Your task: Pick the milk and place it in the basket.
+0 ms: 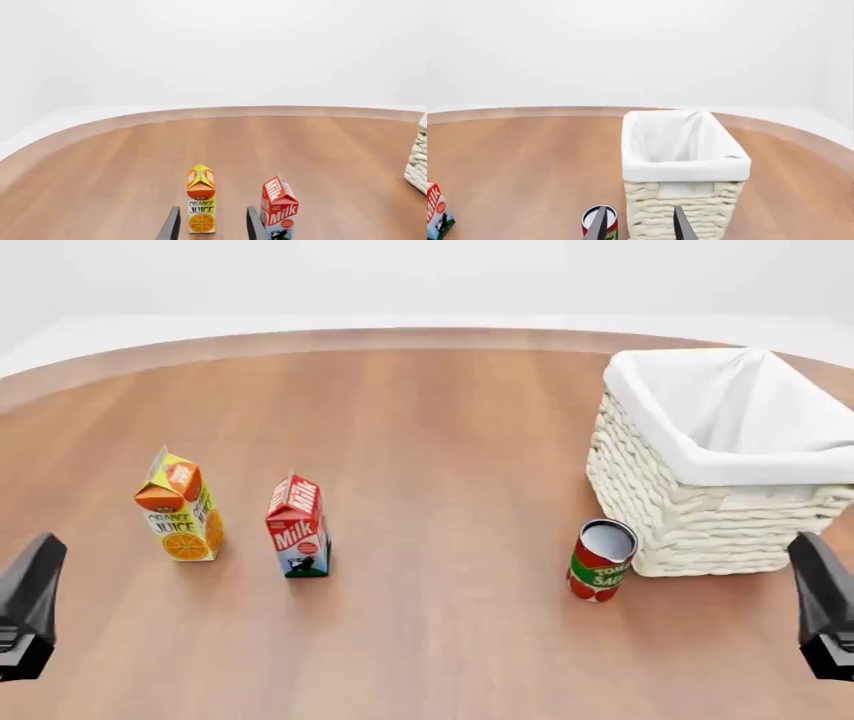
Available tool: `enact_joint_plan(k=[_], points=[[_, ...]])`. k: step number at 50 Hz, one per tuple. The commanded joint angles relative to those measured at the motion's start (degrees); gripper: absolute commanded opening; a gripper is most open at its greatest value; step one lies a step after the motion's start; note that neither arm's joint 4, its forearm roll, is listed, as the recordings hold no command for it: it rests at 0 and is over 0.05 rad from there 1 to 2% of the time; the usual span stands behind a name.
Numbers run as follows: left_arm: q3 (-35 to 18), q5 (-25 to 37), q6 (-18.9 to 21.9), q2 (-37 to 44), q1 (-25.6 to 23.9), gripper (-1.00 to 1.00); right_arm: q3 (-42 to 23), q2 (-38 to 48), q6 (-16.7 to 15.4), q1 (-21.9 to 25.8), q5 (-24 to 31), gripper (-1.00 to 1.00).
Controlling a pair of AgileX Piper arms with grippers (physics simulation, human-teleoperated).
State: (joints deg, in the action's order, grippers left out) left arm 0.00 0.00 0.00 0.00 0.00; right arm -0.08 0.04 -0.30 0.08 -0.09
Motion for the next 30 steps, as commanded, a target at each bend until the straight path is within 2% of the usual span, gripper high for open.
enact_joint_plan(k=[1,20,30], points=[[0.0,0.0,0.0,0.0,0.0,1.0,-0.21,0.04,-0.83,0.22,-0.28,1.0],[0.0,0.0,0.0,0.0,0.0,1.0,-0.32,-0.01,-1.36,1.29,-0.22,1.0],[0.0,0.0,0.0,0.0,0.0,1.0,-2.8,0.08,-1.27,2.98,1.21,1.0]])
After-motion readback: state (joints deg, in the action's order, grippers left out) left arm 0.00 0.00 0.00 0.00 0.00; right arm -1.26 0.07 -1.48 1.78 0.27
